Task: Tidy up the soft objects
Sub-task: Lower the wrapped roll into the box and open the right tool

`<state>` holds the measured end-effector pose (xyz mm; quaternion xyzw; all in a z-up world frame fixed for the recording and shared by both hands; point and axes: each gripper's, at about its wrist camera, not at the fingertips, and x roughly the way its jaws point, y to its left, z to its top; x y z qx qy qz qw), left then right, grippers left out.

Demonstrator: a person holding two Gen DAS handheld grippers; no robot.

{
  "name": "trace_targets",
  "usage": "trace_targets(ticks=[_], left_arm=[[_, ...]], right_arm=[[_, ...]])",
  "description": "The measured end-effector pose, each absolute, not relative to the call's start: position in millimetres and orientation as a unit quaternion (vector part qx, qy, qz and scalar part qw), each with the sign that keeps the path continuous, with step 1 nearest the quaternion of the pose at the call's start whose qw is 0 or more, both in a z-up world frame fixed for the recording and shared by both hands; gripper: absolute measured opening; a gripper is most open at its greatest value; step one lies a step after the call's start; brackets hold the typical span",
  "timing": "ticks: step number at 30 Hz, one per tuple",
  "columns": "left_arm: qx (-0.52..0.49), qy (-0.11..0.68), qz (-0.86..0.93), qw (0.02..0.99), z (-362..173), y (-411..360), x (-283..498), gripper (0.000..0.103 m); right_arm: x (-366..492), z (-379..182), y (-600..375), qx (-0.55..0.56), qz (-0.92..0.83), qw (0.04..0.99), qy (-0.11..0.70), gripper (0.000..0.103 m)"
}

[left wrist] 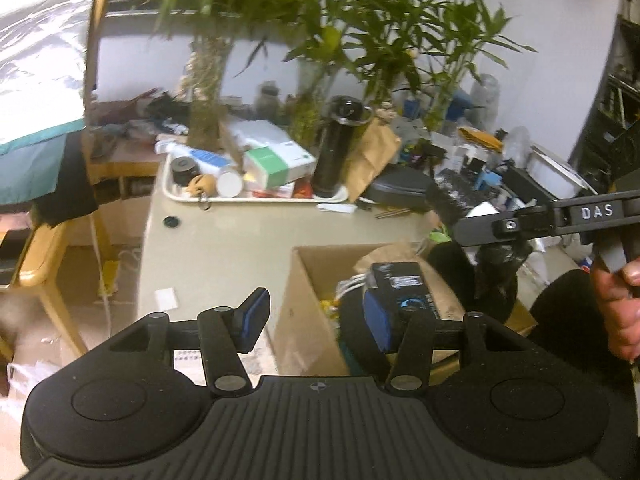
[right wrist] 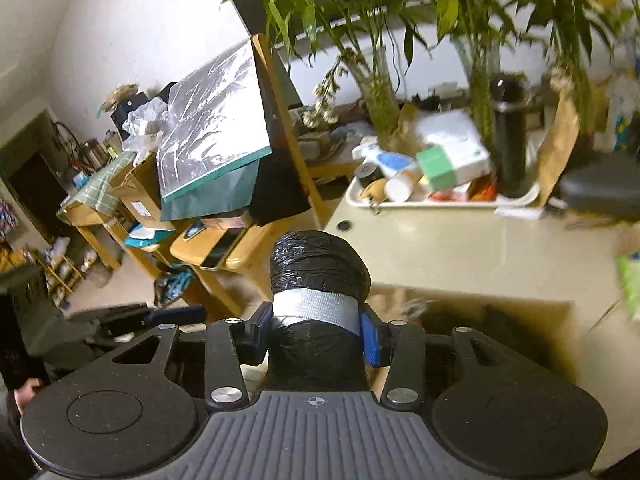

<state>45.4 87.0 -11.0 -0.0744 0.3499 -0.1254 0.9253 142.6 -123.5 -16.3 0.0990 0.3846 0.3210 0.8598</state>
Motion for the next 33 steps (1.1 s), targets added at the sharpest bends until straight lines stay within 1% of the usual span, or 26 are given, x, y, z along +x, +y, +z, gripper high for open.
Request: trace_targets(ticks=[8,12,15,19,21,24,26,30,33], left_arm=[[-0.078,0.362,-0.086,0.925,-17,99,46,0.051],[-0.097,0.376,-0.083,0.918,-25,105,54,0.051],[-0.116,0.399,-0.092,0.905,-38,108,67,0.051],[-0.13,0.421,-0.099,0.892,-53,107,80,0.051],[-0.127,0.421,-0.097,0.893,-54,105,80,0.051],[-0.122,0.413,-0.108,0.896,-49,102,76,0.051],[-0.113,0.409,-0.108,0.899,-45,99,74,0.051],[-0.1,0.404,-0.105,0.903,-37,93,75,0.051],[-0.094,0.402,-0.106,0.905,-33,89,76,0.051]], right_arm=[[156,-35,-71,0.11,0.298,0.851,0.418,0.047],[162,-48,-55,0.092,0.277,0.845,0.447,0.05],[161,-50,-57,0.086,0.27,0.851,0.442,0.061],[155,-44,-67,0.083,0.276,0.857,0.428,0.07],[150,-38,-72,0.07,0.282,0.863,0.414,0.082],[144,-27,-83,0.041,0.285,0.876,0.388,0.093],[142,-23,-91,0.024,0.282,0.882,0.376,0.098],[147,-20,-115,0.012,0.262,0.893,0.366,0.103],[153,-22,-136,0.011,0.243,0.899,0.364,0.103]])
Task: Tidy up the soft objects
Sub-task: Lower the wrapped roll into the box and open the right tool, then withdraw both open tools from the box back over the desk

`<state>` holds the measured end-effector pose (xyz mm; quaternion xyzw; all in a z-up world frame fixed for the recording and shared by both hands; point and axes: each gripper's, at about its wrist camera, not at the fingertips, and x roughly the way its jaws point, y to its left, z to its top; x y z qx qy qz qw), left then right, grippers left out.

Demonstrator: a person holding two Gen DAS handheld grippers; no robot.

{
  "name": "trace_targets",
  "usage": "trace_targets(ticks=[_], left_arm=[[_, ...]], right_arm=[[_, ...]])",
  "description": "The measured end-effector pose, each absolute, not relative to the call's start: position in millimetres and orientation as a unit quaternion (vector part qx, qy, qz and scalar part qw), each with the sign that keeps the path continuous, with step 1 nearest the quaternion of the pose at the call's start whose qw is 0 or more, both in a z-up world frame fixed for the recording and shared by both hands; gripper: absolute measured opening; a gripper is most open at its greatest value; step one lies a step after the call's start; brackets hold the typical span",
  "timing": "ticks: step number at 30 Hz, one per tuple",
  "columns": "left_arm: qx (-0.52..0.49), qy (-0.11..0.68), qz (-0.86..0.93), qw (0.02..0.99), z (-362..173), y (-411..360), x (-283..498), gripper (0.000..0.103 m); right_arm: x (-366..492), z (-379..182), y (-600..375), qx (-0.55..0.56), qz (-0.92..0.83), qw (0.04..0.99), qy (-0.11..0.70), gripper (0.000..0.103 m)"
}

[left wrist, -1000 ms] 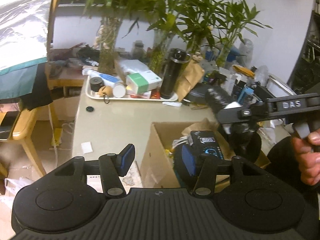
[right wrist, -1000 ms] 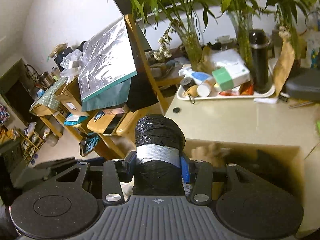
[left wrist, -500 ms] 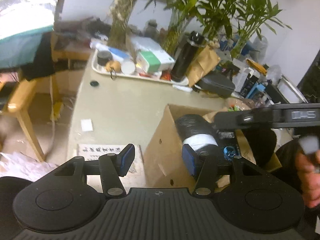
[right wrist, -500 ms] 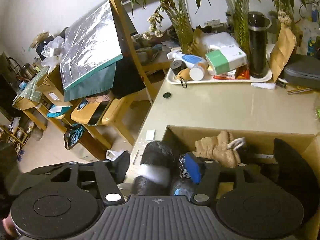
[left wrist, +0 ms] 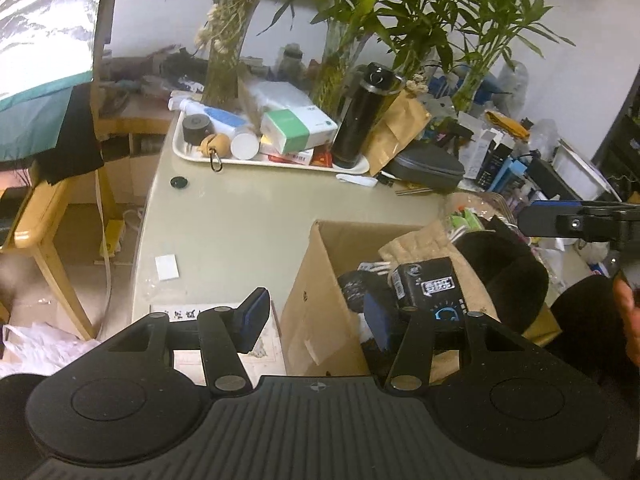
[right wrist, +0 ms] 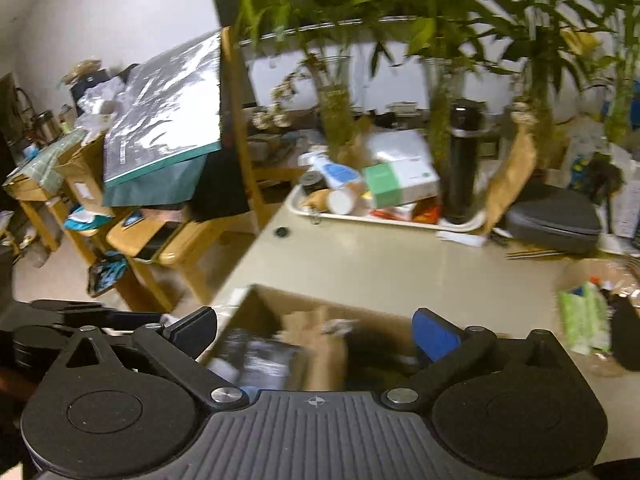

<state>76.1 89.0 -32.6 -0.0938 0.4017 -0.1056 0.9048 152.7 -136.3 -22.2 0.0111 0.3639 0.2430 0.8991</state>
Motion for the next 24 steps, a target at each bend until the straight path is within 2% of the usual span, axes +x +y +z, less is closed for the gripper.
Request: trace_targets(ticks=[8,24], left_arm=[[-0.048,0.396,-0.1,0.912,-26,75,87,0.051],[-0.036,0.403,-0.081,0.911,-36,67,129,0.051]], right_arm=[[171,-36,-185,0.006,0.198,0.907,0.373,0.103],[205,-68,-231,-0.002,0.152,0.914,0.375,0.103]])
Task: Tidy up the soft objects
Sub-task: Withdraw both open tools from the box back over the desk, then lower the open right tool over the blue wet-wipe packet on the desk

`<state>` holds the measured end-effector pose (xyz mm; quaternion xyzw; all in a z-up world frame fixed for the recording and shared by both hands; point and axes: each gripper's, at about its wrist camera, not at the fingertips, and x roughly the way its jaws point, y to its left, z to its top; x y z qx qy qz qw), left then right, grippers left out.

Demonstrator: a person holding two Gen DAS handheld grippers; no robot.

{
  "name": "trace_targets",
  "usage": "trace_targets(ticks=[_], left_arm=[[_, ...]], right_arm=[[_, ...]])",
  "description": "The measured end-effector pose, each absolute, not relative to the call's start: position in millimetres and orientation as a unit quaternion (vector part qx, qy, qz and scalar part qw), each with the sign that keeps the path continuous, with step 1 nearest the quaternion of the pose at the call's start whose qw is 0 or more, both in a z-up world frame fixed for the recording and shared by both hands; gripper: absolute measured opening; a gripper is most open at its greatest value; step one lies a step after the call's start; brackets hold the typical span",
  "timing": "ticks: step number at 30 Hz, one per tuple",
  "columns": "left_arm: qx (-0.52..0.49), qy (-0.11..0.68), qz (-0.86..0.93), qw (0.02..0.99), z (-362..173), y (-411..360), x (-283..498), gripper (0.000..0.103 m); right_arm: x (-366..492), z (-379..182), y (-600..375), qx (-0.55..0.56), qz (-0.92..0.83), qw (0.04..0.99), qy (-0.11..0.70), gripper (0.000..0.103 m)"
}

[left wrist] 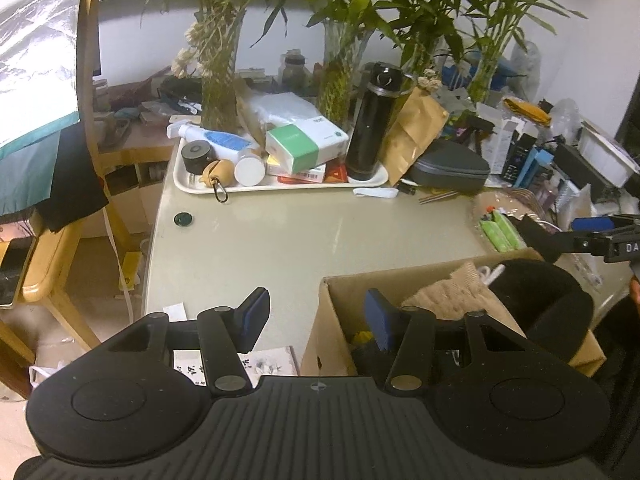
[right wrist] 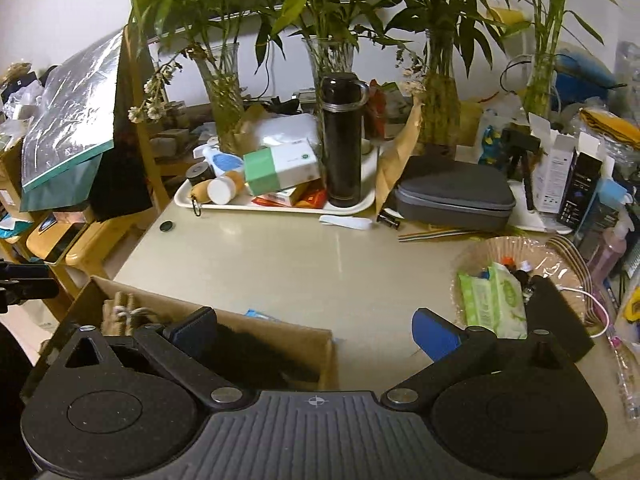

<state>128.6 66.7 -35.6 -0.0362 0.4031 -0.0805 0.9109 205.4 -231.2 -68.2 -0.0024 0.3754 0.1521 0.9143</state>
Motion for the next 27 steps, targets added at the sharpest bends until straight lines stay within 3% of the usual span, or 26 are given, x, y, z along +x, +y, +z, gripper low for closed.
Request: trace_targets(ticks=[27], left_arm=[[-0.021,0.384,-0.102,0.917,-51,63,199,0.051]], right_arm=[[280,-100,-250,0.007,0.143,0.919,0.368,0.103]])
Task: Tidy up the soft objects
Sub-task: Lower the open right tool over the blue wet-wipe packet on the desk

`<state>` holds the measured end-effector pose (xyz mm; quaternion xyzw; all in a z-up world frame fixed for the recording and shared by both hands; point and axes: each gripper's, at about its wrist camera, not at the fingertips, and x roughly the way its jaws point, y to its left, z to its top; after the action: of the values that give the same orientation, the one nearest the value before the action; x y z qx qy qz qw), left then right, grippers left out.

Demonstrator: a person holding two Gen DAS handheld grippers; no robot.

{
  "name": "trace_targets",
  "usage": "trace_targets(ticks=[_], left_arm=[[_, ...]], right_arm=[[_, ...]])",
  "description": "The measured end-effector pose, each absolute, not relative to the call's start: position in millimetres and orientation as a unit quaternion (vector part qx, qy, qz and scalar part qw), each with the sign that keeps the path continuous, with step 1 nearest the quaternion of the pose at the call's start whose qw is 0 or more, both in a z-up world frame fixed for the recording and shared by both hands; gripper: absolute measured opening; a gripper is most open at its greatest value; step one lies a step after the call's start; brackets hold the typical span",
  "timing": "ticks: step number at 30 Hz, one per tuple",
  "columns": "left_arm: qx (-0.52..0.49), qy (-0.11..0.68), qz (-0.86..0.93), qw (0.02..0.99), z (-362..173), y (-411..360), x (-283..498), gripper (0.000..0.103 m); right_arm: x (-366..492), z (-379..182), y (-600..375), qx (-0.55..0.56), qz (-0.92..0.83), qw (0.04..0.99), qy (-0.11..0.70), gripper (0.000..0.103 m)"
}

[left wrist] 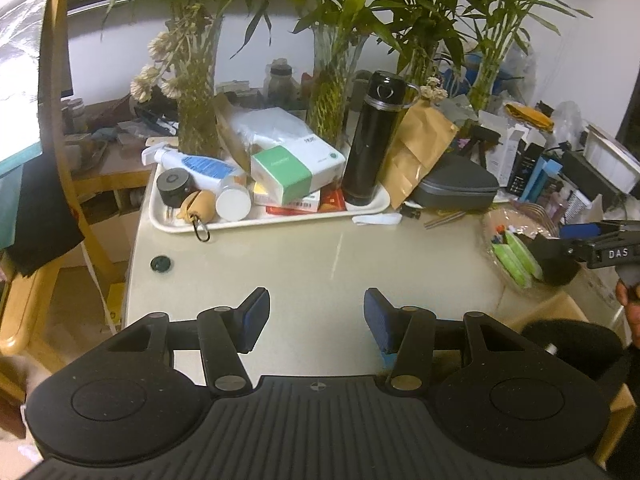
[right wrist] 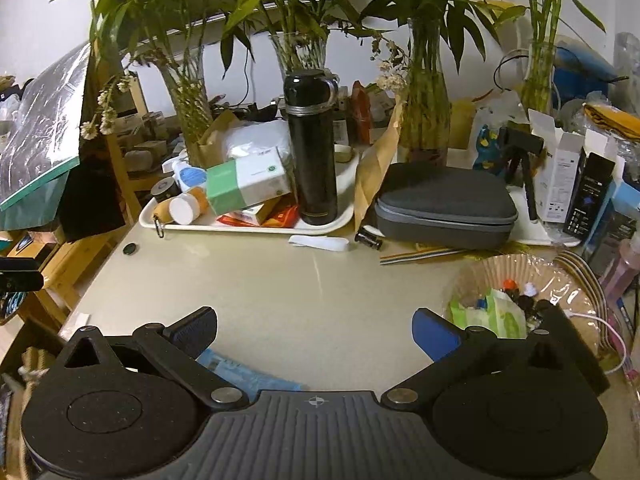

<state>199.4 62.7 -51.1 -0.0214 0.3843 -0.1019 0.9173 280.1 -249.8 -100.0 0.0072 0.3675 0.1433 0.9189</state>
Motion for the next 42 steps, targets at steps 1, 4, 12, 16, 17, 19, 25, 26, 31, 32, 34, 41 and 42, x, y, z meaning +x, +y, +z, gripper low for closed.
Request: trace_targets(ticks=[1,4,12,16,17,19,25,26,31,32,34,41,42], left_arm=[[-0.021,0.383,-0.103,0.918,-53,63,203,0.051],[-0.021,0.385,-0.107,0.917,-63,65,217,0.051],[-0.013,0.401,-0.13,0.907,-82,70,249,0.051],[-0.004,0.406,-0.147,0.902,-90,68,262,0.051],[-0.003,0.409,-0.148,0.901,-92,67,265,0.051],[-0.004,0.413,-0.151,0.898,-96,66,267,0.051],[0.0,0.419,-0.152,0.895,-99,64,269,0.051],[0.0,0.419,-0.151,0.895,-99,65,269,0.051],[-0.003,0.422,-0.141,0.896,-100,68,271,0.051],[-0.005,0.424,-0.138,0.895,-100,70,272,0.051],[-0.01,0.427,-0.133,0.894,-101,72,274,0.051],[-0.017,0.432,-0.123,0.893,-103,75,276,0.051],[-0.017,0.433,-0.123,0.893,-103,75,276,0.051]], right_arm=[[285,-102,-251,0.006,0.144,0.919,0.368,0.103],[298,-108,-252,0.002,0.146,0.919,0.366,0.103],[341,-130,-247,-0.022,0.158,0.914,0.372,0.103],[358,-141,-238,-0.036,0.188,0.905,0.379,0.103],[360,-144,-235,-0.04,0.198,0.902,0.382,0.103],[366,-152,-227,-0.056,0.23,0.89,0.39,0.103],[387,-186,-204,-0.098,0.349,0.816,0.449,0.09],[390,-192,-203,-0.101,0.363,0.803,0.461,0.088],[402,-223,-192,-0.112,0.422,0.743,0.508,0.074],[404,-228,-190,-0.113,0.432,0.733,0.514,0.069],[403,-235,-182,-0.118,0.455,0.711,0.523,0.065],[393,-243,-167,-0.137,0.491,0.68,0.527,0.023],[388,-241,-165,-0.148,0.496,0.681,0.519,0.018]])
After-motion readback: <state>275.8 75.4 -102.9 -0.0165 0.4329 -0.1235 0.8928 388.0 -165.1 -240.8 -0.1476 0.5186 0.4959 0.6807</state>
